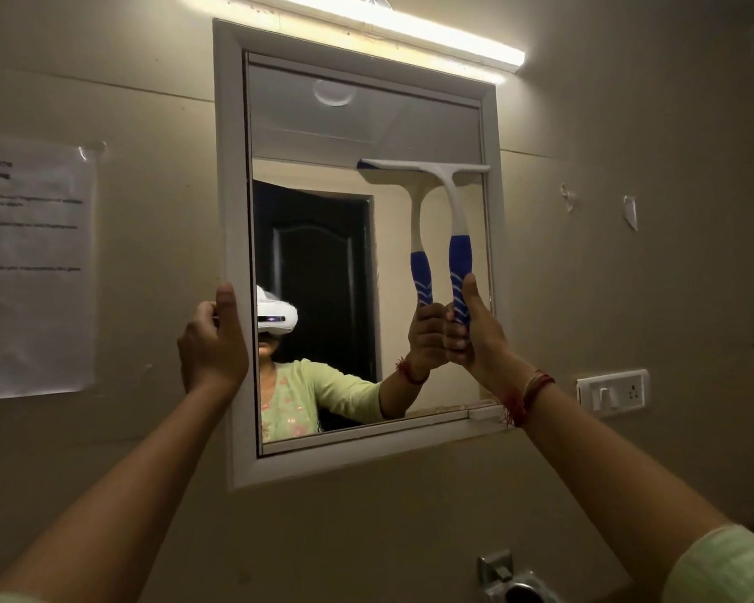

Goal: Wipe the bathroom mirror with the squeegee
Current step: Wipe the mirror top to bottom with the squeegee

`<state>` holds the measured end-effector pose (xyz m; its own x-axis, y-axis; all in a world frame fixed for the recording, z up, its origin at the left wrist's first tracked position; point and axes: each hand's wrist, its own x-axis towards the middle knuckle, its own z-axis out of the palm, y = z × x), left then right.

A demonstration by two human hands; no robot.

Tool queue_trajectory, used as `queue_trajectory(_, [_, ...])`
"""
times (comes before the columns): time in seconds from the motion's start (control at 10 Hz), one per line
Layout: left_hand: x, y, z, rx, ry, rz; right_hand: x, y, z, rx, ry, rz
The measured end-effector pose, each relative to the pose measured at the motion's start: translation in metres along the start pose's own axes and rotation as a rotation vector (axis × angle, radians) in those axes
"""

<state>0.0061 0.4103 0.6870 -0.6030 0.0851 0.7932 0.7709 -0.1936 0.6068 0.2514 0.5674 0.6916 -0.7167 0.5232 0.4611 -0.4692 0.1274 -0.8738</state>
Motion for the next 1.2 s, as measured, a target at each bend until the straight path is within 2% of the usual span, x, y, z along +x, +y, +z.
queue_trajectory(0.1, [-0.001, 0.001, 0.000, -0.001, 0.002, -0.011, -0.002, 0.010, -0.003, 0.039, -0.026, 0.037])
queue_trajectory(0.2, [-0.001, 0.001, 0.000, 0.010, 0.011, -0.028, 0.001, 0.026, 0.003, 0.241, -0.160, 0.040])
queue_trajectory(0.3, [0.000, 0.001, 0.001, 0.004, 0.014, -0.028, 0.001, 0.043, 0.001, 0.463, -0.057, -0.023])
queue_trajectory(0.5, [0.000, -0.001, 0.001, -0.006, 0.012, -0.046, -0.025, 0.057, -0.002, 0.222, 0.045, -0.076])
queue_trajectory(0.8, [0.000, 0.000, 0.001, 0.008, 0.006, -0.055, -0.052, 0.083, -0.006, 0.019, 0.257, -0.111])
queue_trajectory(1.2, [0.000, 0.002, -0.001, 0.046, 0.001, -0.055, -0.092, 0.142, -0.018, -0.069, 0.372, -0.024])
